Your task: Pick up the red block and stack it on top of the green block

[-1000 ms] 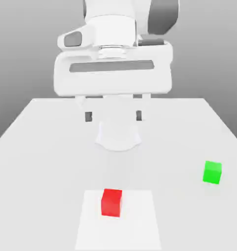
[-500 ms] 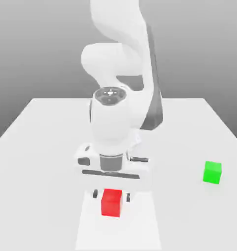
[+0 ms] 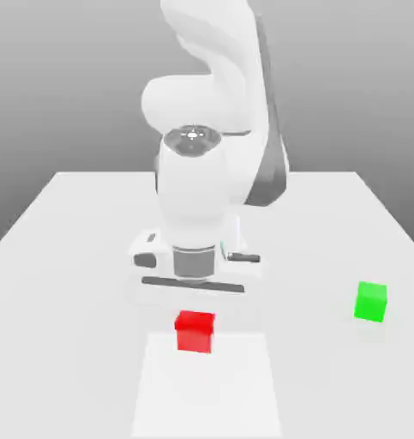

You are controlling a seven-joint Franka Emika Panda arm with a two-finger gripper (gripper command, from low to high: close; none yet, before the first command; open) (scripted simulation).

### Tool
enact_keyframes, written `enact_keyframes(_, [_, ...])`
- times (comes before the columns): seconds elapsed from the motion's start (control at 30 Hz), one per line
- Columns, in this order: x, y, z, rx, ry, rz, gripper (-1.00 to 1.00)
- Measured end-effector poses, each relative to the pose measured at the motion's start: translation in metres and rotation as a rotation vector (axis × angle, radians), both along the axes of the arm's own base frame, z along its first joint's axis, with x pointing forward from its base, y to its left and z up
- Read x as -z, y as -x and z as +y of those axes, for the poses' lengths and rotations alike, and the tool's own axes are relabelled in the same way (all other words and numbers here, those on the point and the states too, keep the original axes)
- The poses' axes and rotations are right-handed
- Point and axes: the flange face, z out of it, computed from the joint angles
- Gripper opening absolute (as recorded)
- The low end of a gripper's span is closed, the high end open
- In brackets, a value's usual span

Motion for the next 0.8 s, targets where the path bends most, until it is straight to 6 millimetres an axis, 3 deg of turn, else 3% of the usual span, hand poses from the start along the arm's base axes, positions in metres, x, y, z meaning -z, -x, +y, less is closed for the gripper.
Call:
enact_keyframes(0.1, [-0.007, 0.006, 0.068, -0.097, -0.008, -0.001, -1.0])
enact_keyframes(0.3, [-0.019, 0.033, 0.157, -0.167, -0.017, -0.001, -1.0])
enact_keyframes(0.47, [-0.028, 0.071, 0.221, -0.221, -0.014, 0.0, -1.0])
enact_keyframes(0.67, [-0.034, 0.137, 0.29, -0.303, 0.001, 0.001, -1.0])
enact_keyframes(0.8, [-0.02, 0.146, 0.299, -0.313, 0.038, -0.005, -1.0])
